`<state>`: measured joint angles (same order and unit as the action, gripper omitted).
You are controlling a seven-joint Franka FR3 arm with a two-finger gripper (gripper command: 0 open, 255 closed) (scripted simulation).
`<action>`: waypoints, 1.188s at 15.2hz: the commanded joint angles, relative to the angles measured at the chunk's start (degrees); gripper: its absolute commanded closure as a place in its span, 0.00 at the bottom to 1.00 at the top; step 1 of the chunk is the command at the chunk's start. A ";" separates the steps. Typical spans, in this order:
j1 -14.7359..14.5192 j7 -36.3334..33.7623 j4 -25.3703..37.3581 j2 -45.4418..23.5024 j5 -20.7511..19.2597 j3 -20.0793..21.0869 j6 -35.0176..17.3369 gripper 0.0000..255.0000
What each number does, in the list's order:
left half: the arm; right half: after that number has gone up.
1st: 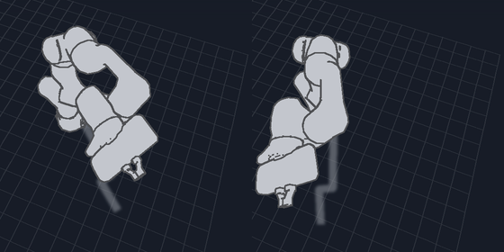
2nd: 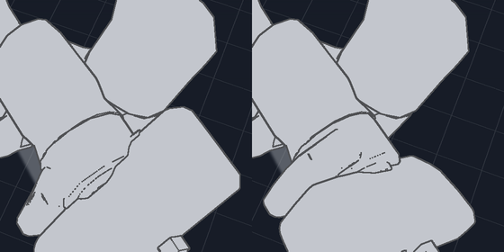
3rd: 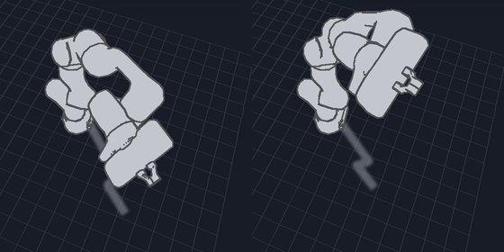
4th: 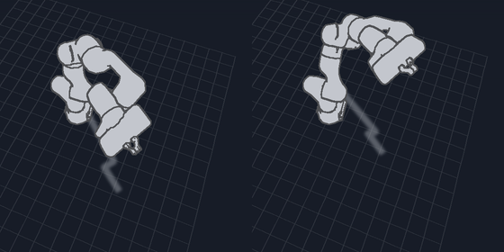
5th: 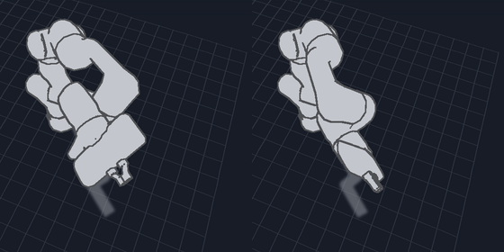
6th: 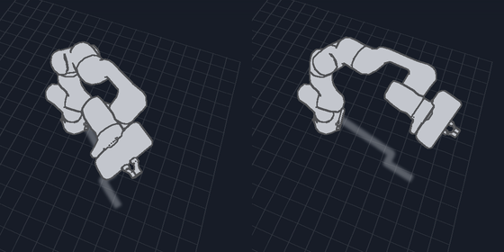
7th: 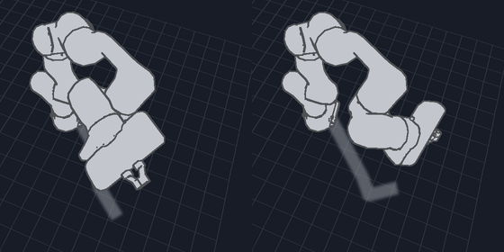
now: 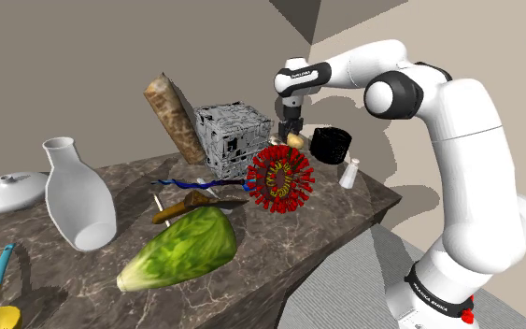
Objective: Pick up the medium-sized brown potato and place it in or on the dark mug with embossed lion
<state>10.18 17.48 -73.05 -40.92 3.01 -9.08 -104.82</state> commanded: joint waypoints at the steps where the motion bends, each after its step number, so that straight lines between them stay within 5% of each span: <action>1: 0.00 0.00 0.00 0.00 0.00 0.00 0.00 1.00; 18: 0.12 0.06 5.11 2.06 -0.27 -0.21 7.14 1.00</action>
<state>10.28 17.56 -68.81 -38.91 2.75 -9.29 -98.62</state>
